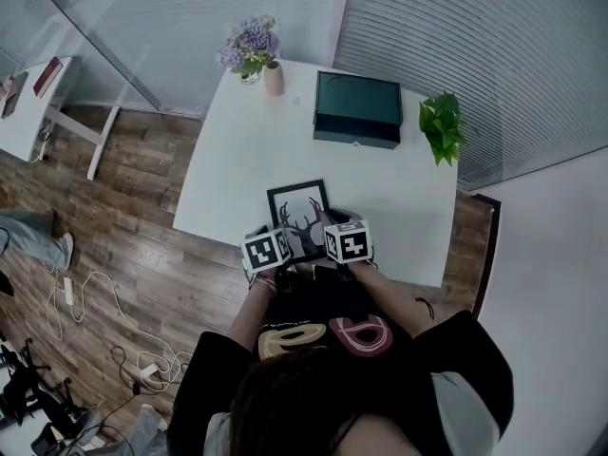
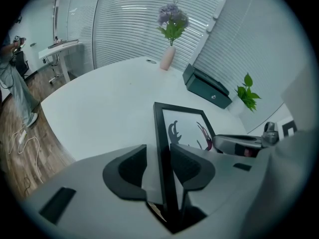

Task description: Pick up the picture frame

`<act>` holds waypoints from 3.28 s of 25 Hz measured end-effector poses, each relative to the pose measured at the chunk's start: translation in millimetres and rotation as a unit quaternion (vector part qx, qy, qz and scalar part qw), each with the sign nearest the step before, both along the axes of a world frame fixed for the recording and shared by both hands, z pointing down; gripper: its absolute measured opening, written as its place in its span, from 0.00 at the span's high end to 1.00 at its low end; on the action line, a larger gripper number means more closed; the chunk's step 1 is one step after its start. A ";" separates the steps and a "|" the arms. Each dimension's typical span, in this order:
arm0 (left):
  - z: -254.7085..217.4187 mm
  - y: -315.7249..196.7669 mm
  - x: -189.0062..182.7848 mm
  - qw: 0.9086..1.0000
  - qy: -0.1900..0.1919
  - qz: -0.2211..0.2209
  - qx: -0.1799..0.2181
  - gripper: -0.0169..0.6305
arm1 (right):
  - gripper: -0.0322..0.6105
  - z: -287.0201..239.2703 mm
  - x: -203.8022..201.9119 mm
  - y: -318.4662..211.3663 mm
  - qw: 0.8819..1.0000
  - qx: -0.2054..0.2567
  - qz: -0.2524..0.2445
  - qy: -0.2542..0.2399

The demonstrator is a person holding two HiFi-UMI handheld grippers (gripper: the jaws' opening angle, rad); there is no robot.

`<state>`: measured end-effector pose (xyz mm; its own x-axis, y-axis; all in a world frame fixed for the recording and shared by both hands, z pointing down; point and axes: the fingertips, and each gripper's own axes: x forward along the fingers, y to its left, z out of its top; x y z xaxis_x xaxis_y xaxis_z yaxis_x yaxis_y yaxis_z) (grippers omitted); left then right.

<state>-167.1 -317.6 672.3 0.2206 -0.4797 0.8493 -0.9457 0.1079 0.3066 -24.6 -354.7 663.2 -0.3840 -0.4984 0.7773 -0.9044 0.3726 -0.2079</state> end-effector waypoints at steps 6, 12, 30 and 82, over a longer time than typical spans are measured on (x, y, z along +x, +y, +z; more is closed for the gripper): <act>0.4 1.4 6.3 0.999 0.036 -0.011 -0.007 0.85 | 0.83 1.4 -1.1 2.3 1.000 -0.004 -0.001 -0.003; -1.3 2.7 4.5 0.999 0.033 -0.005 -0.001 0.85 | 0.83 -2.2 -2.5 4.8 1.000 0.001 -0.002 -0.005; -54.1 -13.0 11.4 0.995 0.008 -0.003 0.102 0.85 | 0.83 -50.6 4.5 -10.3 0.996 0.085 -0.007 -0.016; -299.4 -61.8 32.2 0.899 -0.026 0.051 0.435 0.85 | 0.84 -306.2 27.5 -40.5 0.887 0.460 0.028 -0.038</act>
<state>-134.9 -379.4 373.0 0.2721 -0.9464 0.1739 -0.9527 -0.2395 0.1870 3.0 -395.3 357.0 -0.3728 -0.9279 0.0054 -0.9231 0.3715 0.0991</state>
